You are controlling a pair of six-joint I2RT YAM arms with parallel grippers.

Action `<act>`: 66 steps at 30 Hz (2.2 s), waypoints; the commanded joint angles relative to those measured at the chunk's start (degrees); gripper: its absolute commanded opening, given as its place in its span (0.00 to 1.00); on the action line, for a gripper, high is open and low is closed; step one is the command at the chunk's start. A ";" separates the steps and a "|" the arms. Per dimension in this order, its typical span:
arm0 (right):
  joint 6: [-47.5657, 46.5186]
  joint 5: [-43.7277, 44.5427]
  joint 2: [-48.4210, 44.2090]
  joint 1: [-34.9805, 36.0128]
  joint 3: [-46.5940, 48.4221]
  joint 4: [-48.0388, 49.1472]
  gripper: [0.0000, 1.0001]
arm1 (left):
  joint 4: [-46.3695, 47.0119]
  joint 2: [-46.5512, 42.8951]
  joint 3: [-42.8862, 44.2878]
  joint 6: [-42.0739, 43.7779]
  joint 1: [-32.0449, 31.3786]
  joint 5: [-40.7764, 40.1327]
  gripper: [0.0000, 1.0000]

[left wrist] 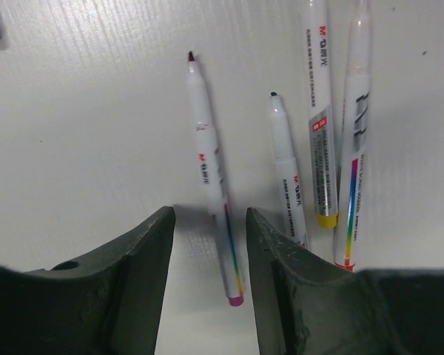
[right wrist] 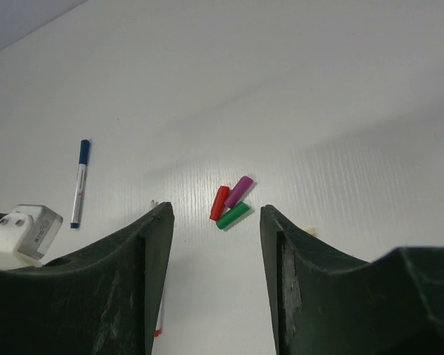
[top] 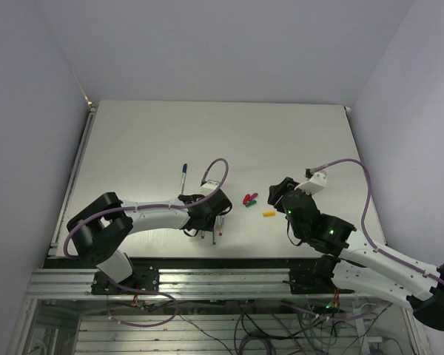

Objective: Insert the pens into the pen caps

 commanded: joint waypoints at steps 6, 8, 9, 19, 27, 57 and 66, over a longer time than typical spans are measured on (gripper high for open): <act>0.78 -0.34 -1.57 -0.24 0.83 1.40 0.49 | -3.73 3.34 2.10 -2.53 -2.48 -2.81 0.27; 0.77 -0.44 -1.34 -0.22 1.29 1.31 0.49 | -3.97 3.65 1.08 -3.57 -2.76 -2.29 0.15; 0.86 -0.48 -1.18 -0.25 1.55 1.08 0.49 | -4.03 3.72 0.43 -4.06 -2.92 -1.92 0.13; 8.09 1.69 7.42 -0.19 6.83 -9.29 0.39 | -2.18 -2.72 -6.11 -7.21 -3.68 -0.48 0.07; 4.95 -7.31 20.58 -6.39 11.18 -8.91 0.34 | -2.18 -15.76 -3.72 -3.60 -3.71 -6.23 0.07; -0.45 -20.13 44.28 -14.26 13.94 6.86 0.35 | -4.19 -24.03 -2.86 3.13 -3.69 -6.68 0.07; -0.86 -20.82 47.23 -14.79 14.32 8.45 0.35 | -1.80 -22.84 -3.14 3.59 -3.68 -4.99 0.07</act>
